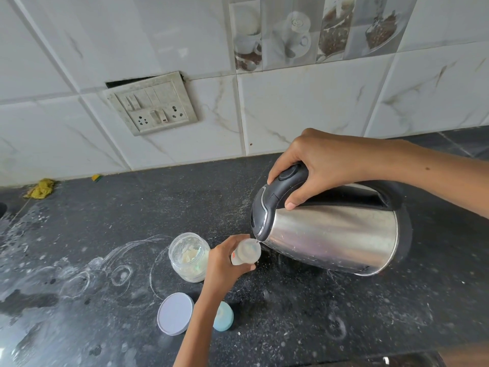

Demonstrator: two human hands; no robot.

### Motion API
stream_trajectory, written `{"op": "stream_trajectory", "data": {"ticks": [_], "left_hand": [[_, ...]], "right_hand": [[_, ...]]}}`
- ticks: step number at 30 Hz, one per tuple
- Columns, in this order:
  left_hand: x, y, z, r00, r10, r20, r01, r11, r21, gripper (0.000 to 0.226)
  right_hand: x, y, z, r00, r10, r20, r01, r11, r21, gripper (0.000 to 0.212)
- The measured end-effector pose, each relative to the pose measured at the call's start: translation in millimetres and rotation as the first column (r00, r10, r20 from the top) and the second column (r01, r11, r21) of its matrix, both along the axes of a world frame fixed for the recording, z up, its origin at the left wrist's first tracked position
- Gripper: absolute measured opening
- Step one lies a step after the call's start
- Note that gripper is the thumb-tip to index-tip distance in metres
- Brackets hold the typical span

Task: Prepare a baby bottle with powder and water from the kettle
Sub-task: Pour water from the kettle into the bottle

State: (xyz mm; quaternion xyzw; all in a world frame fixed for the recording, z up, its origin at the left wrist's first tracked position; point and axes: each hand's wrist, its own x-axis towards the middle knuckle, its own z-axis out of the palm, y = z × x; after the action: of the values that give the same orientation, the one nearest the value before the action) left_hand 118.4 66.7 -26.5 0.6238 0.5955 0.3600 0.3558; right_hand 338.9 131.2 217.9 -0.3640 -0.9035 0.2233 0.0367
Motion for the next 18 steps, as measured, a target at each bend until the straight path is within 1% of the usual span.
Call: {"op": "stream_trajectory", "data": {"ticks": [6,11,18], "left_hand": [[-0.2,-0.1,-1.1,1.000,0.009,-0.001,-0.009,1.000,0.009,0.070],[0.3,-0.7,-1.0,1.000,0.004,-0.006,-0.004,1.000,0.008,0.072],[0.2,-0.5,-0.4,1.000,0.009,-0.012,-0.009,1.000,0.001,0.070]], "right_hand": [[-1.7,3.4,0.0,1.000,0.024,0.017,-0.023,1.000,-0.019,0.034],[-3.8,6.1,0.2,0.999,0.027,0.025,-0.027,1.000,-0.015,0.036],[-4.4,8.2,1.3,0.999,0.016,0.040,-0.016,1.000,-0.008,0.038]]}}
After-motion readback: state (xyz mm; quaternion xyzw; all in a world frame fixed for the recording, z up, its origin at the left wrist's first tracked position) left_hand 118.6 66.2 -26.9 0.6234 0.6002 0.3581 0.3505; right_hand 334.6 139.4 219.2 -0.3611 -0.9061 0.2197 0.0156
